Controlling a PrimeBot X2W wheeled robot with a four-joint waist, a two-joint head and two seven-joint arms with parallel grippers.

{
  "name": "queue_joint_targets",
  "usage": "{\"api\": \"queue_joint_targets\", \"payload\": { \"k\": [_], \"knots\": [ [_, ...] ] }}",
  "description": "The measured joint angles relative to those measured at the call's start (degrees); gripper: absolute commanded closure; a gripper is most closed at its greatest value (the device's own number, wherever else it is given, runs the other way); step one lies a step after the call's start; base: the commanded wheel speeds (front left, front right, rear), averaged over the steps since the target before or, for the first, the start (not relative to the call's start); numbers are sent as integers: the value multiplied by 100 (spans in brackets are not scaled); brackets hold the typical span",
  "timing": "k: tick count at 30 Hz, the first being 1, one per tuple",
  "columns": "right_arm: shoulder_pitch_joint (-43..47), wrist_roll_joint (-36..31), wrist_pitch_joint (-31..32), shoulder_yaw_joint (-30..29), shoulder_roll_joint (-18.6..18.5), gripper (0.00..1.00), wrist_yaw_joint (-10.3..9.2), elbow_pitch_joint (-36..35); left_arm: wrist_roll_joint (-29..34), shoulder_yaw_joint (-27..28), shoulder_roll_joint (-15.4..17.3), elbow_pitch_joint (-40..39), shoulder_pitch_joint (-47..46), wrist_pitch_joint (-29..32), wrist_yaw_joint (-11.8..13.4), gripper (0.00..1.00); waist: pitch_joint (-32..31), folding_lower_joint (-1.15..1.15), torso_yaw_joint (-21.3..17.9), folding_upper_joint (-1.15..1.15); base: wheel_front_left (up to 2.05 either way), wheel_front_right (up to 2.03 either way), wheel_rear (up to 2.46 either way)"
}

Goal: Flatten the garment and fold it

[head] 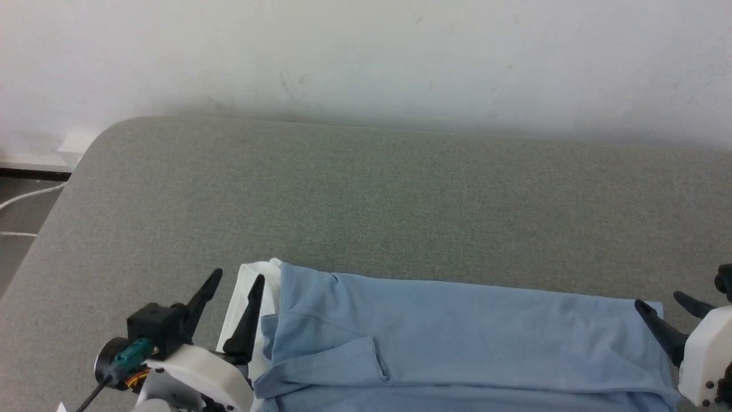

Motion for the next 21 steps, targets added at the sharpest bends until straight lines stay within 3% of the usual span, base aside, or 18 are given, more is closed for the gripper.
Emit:
{"api": "queue_joint_targets", "payload": {
  "k": [5,11,17,21],
  "knots": [
    [258,-192,30,-539,641,0,0,-153,215,345,-212,27,265,-426,231,0,-52,0,-2,0,0,0,0],
    [599,-749,22,-1259,1622,0,0,-96,839,1545,-1079,-438,671,-469,354,0,-56,0,45,0,0,0,0],
    [741,-1174,3,-1852,2273,0,0,-51,1900,2477,-1758,-761,1126,-470,-122,0,3,0,76,0,0,0,0],
    [815,-1403,13,-2067,2450,0,0,79,2536,2684,-1963,-784,1329,-470,-578,0,47,0,75,0,0,0,0]
  ]
}}
